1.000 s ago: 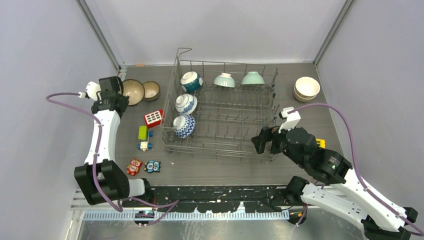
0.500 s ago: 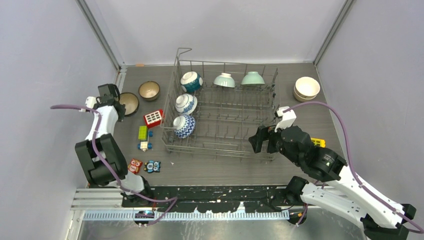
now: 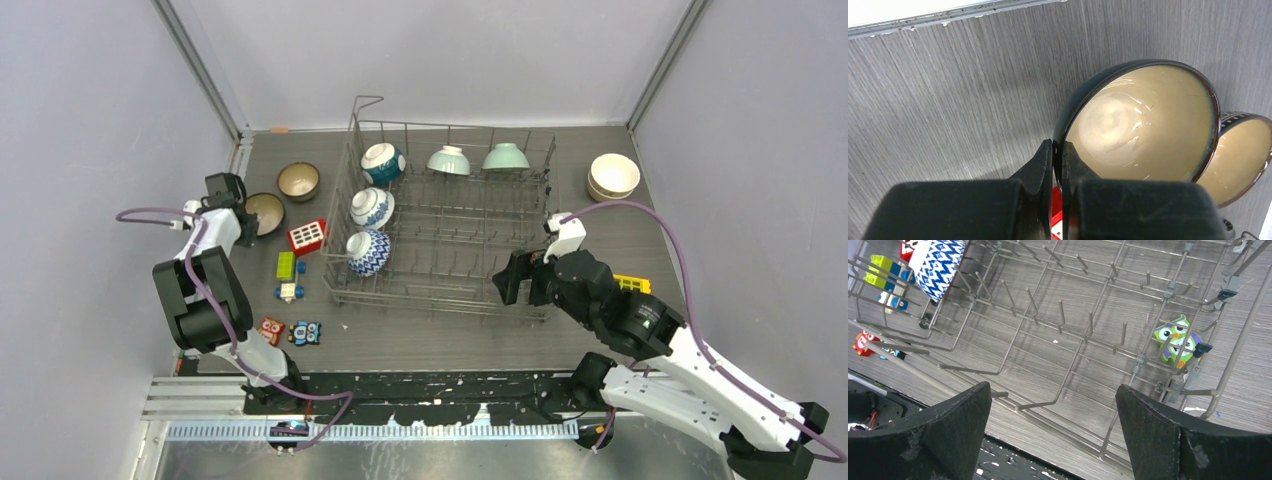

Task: Unload the bowls from the dish rack
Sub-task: Place the bowl at the center of the board.

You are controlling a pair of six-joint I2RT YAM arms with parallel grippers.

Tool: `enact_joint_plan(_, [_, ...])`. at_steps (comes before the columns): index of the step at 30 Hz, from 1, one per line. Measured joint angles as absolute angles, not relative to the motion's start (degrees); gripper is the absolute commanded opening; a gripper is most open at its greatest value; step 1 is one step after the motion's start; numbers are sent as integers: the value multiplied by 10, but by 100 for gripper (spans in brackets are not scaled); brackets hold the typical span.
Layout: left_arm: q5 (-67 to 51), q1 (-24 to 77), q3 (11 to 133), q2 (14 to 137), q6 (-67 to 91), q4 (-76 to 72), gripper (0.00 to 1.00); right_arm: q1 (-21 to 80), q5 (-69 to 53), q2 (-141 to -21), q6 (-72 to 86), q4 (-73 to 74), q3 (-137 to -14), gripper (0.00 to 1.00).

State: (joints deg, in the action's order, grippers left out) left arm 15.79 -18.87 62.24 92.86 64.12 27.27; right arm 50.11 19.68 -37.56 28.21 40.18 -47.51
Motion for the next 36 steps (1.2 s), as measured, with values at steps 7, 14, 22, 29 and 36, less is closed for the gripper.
enact_joint_plan(7, [155,-189,624,952,641,260,0,501,193,-389,289,393,-471,98])
enact_joint_plan(14, [155,-189,628,956,631,259,0,501,193,-390,289,386,-471,98])
enact_joint_plan(22, [159,-189,652,974,592,259,2,501,193,-390,289,386,-470,98])
enact_joint_plan(29, [160,-189,663,983,577,253,24,501,194,-390,289,386,-470,98])
enact_joint_plan(36, [156,-189,664,983,578,239,34,501,193,-392,289,386,-470,98])
